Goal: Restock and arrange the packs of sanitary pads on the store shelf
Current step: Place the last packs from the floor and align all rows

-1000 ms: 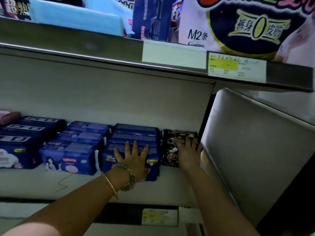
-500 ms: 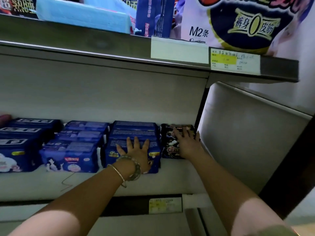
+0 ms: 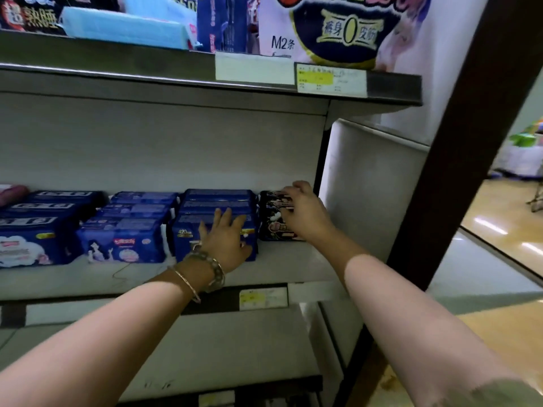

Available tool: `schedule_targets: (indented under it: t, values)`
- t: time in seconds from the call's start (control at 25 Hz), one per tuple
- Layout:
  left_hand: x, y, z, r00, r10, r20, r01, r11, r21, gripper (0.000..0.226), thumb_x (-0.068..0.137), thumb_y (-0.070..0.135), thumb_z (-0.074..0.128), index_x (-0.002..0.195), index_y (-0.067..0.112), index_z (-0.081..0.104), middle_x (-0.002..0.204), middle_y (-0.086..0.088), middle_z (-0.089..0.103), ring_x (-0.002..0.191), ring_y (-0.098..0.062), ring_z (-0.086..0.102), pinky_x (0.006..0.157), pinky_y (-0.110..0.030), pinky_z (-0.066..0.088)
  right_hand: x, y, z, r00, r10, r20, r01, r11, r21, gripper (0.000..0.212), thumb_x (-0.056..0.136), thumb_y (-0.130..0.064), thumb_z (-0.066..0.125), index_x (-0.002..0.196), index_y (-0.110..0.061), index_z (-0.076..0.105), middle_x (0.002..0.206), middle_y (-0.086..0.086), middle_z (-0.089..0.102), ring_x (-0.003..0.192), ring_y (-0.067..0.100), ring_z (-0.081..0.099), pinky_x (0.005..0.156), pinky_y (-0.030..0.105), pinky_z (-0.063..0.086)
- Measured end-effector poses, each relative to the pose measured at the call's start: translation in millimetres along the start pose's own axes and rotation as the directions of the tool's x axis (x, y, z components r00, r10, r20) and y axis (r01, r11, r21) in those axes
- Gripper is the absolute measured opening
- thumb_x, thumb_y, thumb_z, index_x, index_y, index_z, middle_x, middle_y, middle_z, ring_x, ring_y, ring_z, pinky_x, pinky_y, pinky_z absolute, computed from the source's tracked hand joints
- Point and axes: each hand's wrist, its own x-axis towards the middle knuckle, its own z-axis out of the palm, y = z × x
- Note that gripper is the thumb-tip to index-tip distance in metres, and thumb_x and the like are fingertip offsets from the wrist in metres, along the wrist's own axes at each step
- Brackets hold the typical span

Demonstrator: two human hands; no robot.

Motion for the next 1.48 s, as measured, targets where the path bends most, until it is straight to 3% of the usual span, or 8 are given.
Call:
schedule_targets:
  t: [0.16, 0.4, 0.56, 0.72, 0.92, 1.08, 1.28, 1.48]
  values:
    - [-42.3, 37.9, 7.3, 0.995, 0.005, -0.096, -0.014, 0.995, -0.1, 0.073, 0.088, 0.029, 0.057, 0.147, 0.018, 0.015, 0.156, -0.007, 0.008, 0.138, -0.031, 0.025, 0.113, -0.045, 0.024, -45.7, 0.9, -17.4, 0.996, -0.084, -0.01, 0.085, 0.991, 0.104, 0.046, 0.088, -0.014, 0.054, 0.134, -0.012, 0.049, 0.143, 0.01, 0.036, 0.123, 0.029, 0.045, 0.104, 0.034, 0.038]
    - [-130.8, 106.3, 47.3, 0.997, -0.062, -0.056, 0.053, 0.988, -0.147, 0.068, 0.089, 0.027, 0.055, 0.146, 0.019, 0.019, 0.152, -0.006, 0.021, 0.133, -0.025, 0.035, 0.11, -0.034, 0.029, -135.7, 27.1, -28.0, 0.983, -0.144, 0.115, 0.13, 0.984, 0.122, 0.043, 0.091, -0.019, 0.051, 0.133, -0.012, 0.049, 0.14, 0.007, 0.042, 0.125, 0.027, 0.042, 0.103, 0.027, 0.031]
    - [-178.1, 126.2, 62.6, 0.992, -0.123, -0.019, 0.12, 0.986, -0.12, 0.058, 0.09, 0.03, 0.053, 0.142, 0.018, 0.029, 0.141, -0.007, 0.038, 0.123, -0.026, 0.045, 0.102, -0.034, 0.036, -191.0, 39.9, -27.7, 0.975, -0.172, 0.143, 0.134, 0.96, 0.245, 0.035, 0.089, -0.012, 0.051, 0.123, -0.006, 0.058, 0.119, 0.013, 0.059, 0.113, 0.028, 0.053, 0.098, 0.037, 0.04]
    - [-210.5, 126.5, 88.0, 0.987, -0.159, 0.02, 0.16, 0.978, -0.135, 0.049, 0.093, 0.031, 0.049, 0.138, 0.017, 0.037, 0.136, -0.005, 0.043, 0.119, -0.024, 0.048, 0.096, -0.031, 0.037, -223.7, 48.3, -9.5, 0.973, -0.151, 0.176, 0.088, 0.941, 0.326, 0.029, 0.091, -0.012, 0.051, 0.116, -0.004, 0.061, 0.113, 0.014, 0.063, 0.107, 0.027, 0.056, 0.094, 0.036, 0.043]
    - [-242.8, 105.7, 134.7, 0.965, -0.218, 0.146, 0.24, 0.959, -0.152, 0.042, 0.093, 0.029, 0.048, 0.133, 0.016, 0.043, 0.125, -0.006, 0.051, 0.106, -0.025, 0.056, 0.088, -0.034, 0.045, -263.1, 52.1, 44.9, 0.945, -0.038, 0.323, -0.086, 0.929, 0.36, 0.032, 0.089, -0.009, 0.051, 0.12, -0.005, 0.061, 0.119, 0.016, 0.062, 0.113, 0.03, 0.055, 0.099, 0.033, 0.04]
    - [-267.2, 65.0, 184.1, 0.898, -0.333, 0.289, 0.375, 0.921, -0.103, 0.032, 0.094, 0.032, 0.047, 0.118, 0.011, 0.053, 0.11, -0.009, 0.06, 0.088, -0.021, 0.059, 0.074, -0.031, 0.05, -295.4, 51.4, 112.1, 0.87, 0.027, 0.492, -0.2, 0.932, 0.303, 0.034, 0.094, -0.014, 0.047, 0.127, -0.012, 0.055, 0.127, 0.012, 0.058, 0.117, 0.028, 0.053, 0.097, 0.031, 0.041]
    - [-291.7, 11.6, 276.3, 0.834, -0.391, 0.39, 0.494, 0.844, -0.209, 0.044, 0.092, 0.023, 0.052, 0.135, 0.02, 0.041, 0.136, -0.003, 0.044, 0.115, -0.02, 0.052, 0.096, -0.031, 0.045, -363.5, 76.9, 207.4, 0.785, 0.068, 0.615, -0.308, 0.906, 0.292, 0.032, 0.097, -0.014, 0.045, 0.127, -0.011, 0.052, 0.111, 0.008, 0.063, 0.1, 0.022, 0.062, 0.083, 0.034, 0.052]
    - [-301.1, -16.9, 380.8, 0.827, -0.361, 0.431, 0.485, 0.846, -0.221, 0.04, 0.093, 0.018, 0.05, 0.132, 0.01, 0.047, 0.138, -0.008, 0.045, 0.12, -0.024, 0.048, 0.101, -0.031, 0.037, -415.0, 126.5, 295.3, 0.735, 0.17, 0.656, -0.389, 0.898, 0.203, 0.032, 0.094, -0.013, 0.049, 0.125, -0.013, 0.053, 0.126, 0.009, 0.055, 0.117, 0.024, 0.053, 0.098, 0.04, 0.046]
